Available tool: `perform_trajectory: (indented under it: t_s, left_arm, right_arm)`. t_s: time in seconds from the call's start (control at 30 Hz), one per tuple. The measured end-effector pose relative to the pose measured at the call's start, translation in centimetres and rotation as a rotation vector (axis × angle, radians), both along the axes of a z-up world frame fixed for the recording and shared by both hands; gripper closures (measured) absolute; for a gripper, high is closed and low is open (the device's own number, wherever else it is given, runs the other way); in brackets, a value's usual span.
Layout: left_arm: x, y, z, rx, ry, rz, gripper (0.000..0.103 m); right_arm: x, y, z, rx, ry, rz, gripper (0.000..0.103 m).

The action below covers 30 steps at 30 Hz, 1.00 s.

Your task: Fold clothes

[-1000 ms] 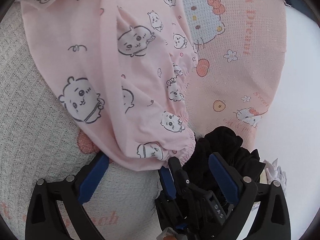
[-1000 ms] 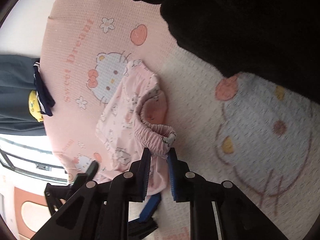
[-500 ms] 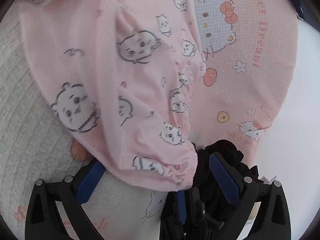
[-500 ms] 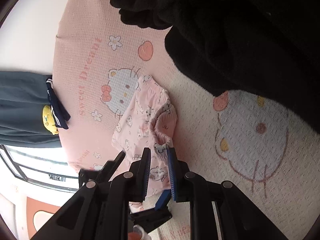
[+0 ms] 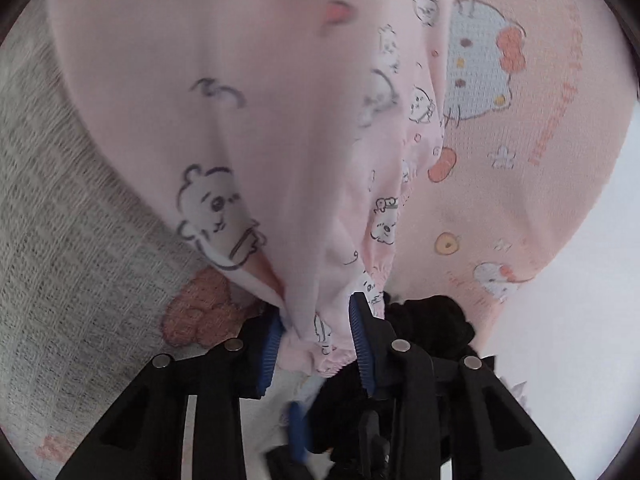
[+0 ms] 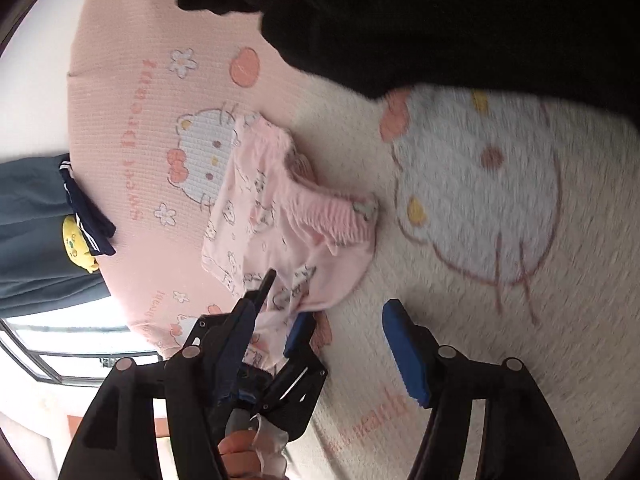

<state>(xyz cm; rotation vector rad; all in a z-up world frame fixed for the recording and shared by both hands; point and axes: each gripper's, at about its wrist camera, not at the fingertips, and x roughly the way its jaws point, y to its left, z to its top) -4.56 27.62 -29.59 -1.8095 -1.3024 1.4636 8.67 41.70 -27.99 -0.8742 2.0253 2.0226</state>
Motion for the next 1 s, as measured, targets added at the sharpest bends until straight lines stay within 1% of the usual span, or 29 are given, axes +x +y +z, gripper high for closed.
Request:
perform_trajectory:
  t_s: [0.17,0.23,0.4,0.53,0.63,0.67,0.73,0.8,0.83,0.87,0.9,0.97,1.0]
  left_arm:
    - [0.5,-0.1,0.0,0.022,0.020,0.021,0.074]
    - [0.8,0.0,-0.2,0.044,0.015,0.029,0.074]
    - [0.4,0.5,-0.8,0.085,-0.027,0.028,0.074]
    - [-0.3,0.6,-1.3,0.109,-0.046,0.035,0.074]
    - [-0.7,0.4,-1.3,0.125,-0.045,0.045,0.074]
    - [-0.8,0.3,-1.3,0.130,-0.044,0.048,0.074]
    - [-1.1,0.2,-1.3,0.139,-0.043,0.053,0.074]
    - [-1.2,0.2,-1.4,0.142,-0.047,0.050,0.074]
    - [-1.3,0.2,-1.4,0.143,-0.048,0.047,0.074]
    - [-1.4,0.1,-1.5,0.141,-0.049,0.044,0.074]
    - [-1.4,0.1,-1.6,0.138,-0.050,0.041,0.074]
    - [-1.4,-0.1,-1.8,0.135,-0.060,0.037,0.074]
    - [-1.4,-0.2,-1.9,0.136,-0.064,0.038,0.074]
  right_arm:
    - [-0.2,-0.8,-1.5,-0.081,0.003,-0.042,0.037]
    - [-0.4,-0.7,-1.5,-0.083,0.016,-0.066,0.036]
    - [-1.7,-0.3,-1.6,-0.064,0.046,-0.100,0.036]
    - [-2.1,0.0,-1.7,-0.037,0.027,-0.108,0.037]
    - [-2.3,0.2,-1.7,-0.017,0.014,-0.115,0.037]
    - [-2.4,0.2,-1.8,-0.011,0.009,-0.117,0.038]
    - [-2.6,0.3,-1.8,0.003,0.000,-0.121,0.044]
    - [-2.8,0.4,-1.9,0.016,-0.009,-0.125,0.062]
    - [-2.9,0.5,-1.9,0.023,-0.013,-0.127,0.067]
    - [-2.9,0.6,-2.0,0.026,-0.018,-0.130,0.077]
    - [-2.7,0.6,-2.3,0.017,-0.022,-0.136,0.085]
    - [-2.4,0.8,-2.7,0.004,-0.018,-0.140,0.092]
    - [-2.2,0.8,-2.9,-0.002,-0.016,-0.142,0.093]
